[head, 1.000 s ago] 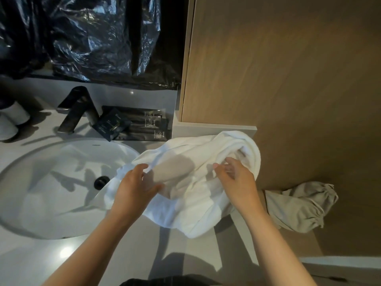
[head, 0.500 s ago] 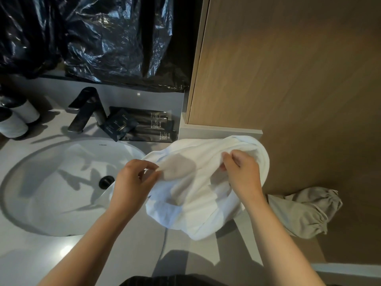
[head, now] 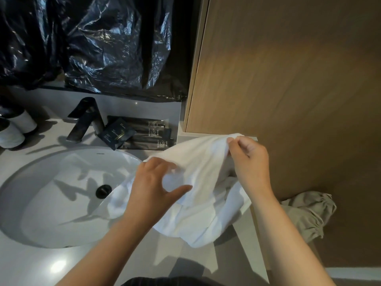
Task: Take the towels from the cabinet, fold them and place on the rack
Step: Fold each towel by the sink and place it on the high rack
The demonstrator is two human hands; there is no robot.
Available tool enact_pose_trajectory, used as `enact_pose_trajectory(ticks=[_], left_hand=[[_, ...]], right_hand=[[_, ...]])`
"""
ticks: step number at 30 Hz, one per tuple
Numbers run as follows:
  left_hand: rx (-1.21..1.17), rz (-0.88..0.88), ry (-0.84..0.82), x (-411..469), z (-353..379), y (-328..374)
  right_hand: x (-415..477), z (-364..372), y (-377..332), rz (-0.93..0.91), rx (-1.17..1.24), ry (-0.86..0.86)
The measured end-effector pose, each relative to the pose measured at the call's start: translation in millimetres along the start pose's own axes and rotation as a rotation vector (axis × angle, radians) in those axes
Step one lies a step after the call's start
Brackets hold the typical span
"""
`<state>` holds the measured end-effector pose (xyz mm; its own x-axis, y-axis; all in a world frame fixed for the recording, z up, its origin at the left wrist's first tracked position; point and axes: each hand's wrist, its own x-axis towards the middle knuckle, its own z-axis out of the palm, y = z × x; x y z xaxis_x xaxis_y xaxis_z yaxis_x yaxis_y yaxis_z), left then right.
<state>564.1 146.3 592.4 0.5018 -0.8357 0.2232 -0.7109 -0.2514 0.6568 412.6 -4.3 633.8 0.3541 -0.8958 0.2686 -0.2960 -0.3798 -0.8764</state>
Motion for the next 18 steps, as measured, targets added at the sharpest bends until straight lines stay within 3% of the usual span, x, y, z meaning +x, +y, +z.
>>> enact_pose_trajectory(ticks=[3, 7, 15, 18], left_hand=[[0.0, -0.053, -0.113, -4.1, 13.4, -4.1], [-0.188, -0.178, -0.264, 3.0, 20.2, 2.4], [-0.297, -0.158, -0.075, 14.7, 32.8, 17.1], [-0.293, -0.161, -0.076, 15.7, 28.0, 10.6]], right_hand=[[0.1, -3.3, -6.6, -0.011, 0.068, 0.015], [8.7, -12.2, -20.4, -0.067, 0.125, 0.05], [0.1, -25.7, -23.8, -0.02, 0.08, -0.041], [-11.5, -42.1, -17.2, -0.038, -0.057, 0.051]])
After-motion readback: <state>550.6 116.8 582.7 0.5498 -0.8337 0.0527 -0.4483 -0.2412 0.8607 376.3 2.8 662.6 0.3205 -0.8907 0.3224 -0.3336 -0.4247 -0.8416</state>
